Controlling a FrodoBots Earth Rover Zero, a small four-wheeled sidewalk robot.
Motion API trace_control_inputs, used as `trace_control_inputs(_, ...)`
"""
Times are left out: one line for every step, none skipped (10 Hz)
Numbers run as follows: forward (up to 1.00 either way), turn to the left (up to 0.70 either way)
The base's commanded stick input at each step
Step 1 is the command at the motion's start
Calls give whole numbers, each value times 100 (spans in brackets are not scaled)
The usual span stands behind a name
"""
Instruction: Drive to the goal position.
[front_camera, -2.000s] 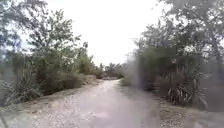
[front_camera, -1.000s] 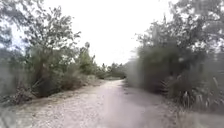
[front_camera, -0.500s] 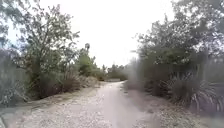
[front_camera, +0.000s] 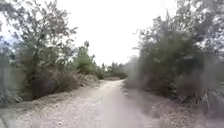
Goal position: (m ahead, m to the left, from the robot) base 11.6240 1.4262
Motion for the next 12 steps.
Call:
trace_control_inputs(45, 0)
trace_control_inputs(45, 0)
trace_control_inputs(45, 0)
trace_control_inputs(45, 0)
trace_control_inputs(45, 0)
trace_control_inputs(45, 0)
trace_control_inputs(45, 0)
trace_control_inputs(45, 0)
trace_control_inputs(45, 0)
trace_control_inputs(45, 0)
trace_control_inputs(45, 0)
trace_control_inputs(45, 0)
